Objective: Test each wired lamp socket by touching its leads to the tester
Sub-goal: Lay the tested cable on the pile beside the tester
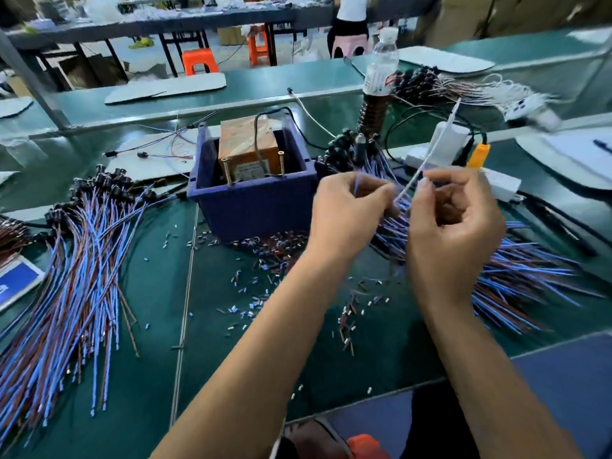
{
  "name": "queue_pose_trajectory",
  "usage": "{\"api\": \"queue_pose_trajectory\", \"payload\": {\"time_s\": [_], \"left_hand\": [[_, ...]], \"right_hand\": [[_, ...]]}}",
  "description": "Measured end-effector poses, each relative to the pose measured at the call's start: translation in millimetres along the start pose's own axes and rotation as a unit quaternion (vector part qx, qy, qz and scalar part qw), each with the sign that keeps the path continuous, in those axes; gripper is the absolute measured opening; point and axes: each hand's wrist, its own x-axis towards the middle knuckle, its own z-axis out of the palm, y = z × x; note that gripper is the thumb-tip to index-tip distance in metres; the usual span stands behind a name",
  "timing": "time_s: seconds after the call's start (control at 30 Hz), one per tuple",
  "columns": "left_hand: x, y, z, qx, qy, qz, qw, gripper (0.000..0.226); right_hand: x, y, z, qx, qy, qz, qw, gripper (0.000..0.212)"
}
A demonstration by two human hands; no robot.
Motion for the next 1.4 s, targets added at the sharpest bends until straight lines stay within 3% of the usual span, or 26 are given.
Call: {"api": "queue_pose_trajectory", "payload": {"time_s": [0.07, 0.13, 0.23, 0.33, 0.4, 0.47, 0.63, 0.77, 0.9, 0.97, 1.1, 1.17, 1.23, 1.3, 1.4], "left_hand": [[8, 7, 41, -0.047, -0.117, -0.105, 0.986, 0.023], [18, 10, 76, -0.103, -0.214, -0.2, 0.951, 0.023], [34, 10, 112, -0.191, -0.281, -0.319, 0.885, 0.029], [50, 4, 128, -0.275, -0.252, -0.389, 0.842, 0.032], [60, 3, 128, -0.308, -0.202, -0.382, 0.848, 0.037], [67, 3, 121, -0.339, -0.151, -0.364, 0.854, 0.038], [81, 0, 88, -0.429, -0.079, -0.326, 0.839, 0.028], [87, 7, 65, -0.495, -0.032, -0.278, 0.823, 0.01], [91, 17, 54, -0.506, 0.004, -0.233, 0.83, 0.016], [91, 20, 53, -0.492, 0.033, -0.212, 0.844, 0.019], [96, 14, 45, -0.434, 0.075, -0.191, 0.877, 0.023], [99, 5, 44, -0.295, 0.096, -0.162, 0.937, 0.028], [101, -6, 44, -0.045, 0.13, -0.088, 0.987, 0.034], [100, -13, 41, 0.144, 0.151, -0.037, 0.977, 0.038], [99, -19, 35, 0.168, 0.109, -0.094, 0.975, 0.038]], "right_hand": [[21, 8, -30, -0.037, 0.021, 0.029, 0.999, 0.004], [40, 16, -58, -0.084, 0.027, 0.076, 0.993, 0.006], [60, 26, -92, -0.152, 0.026, 0.134, 0.979, 0.016], [66, 30, -111, -0.262, 0.01, 0.115, 0.958, 0.027], [65, 28, -111, -0.393, -0.007, 0.062, 0.917, 0.038], [64, 24, -99, -0.439, -0.052, 0.024, 0.897, 0.047], [54, 32, -50, -0.447, -0.274, -0.021, 0.851, 0.049], [55, 33, -37, -0.369, -0.352, -0.019, 0.86, 0.033], [64, 16, -44, -0.26, -0.359, -0.005, 0.897, 0.034], [71, 8, -52, -0.224, -0.338, -0.002, 0.914, 0.028], [83, 7, -68, -0.271, -0.312, -0.036, 0.91, 0.014], [84, 17, -71, -0.301, -0.308, -0.028, 0.902, 0.014], [79, 31, -71, -0.351, -0.32, -0.013, 0.88, 0.017], [68, 44, -68, -0.379, -0.329, 0.002, 0.865, 0.019], [56, 54, -67, -0.366, -0.295, 0.026, 0.882, 0.02]]}}
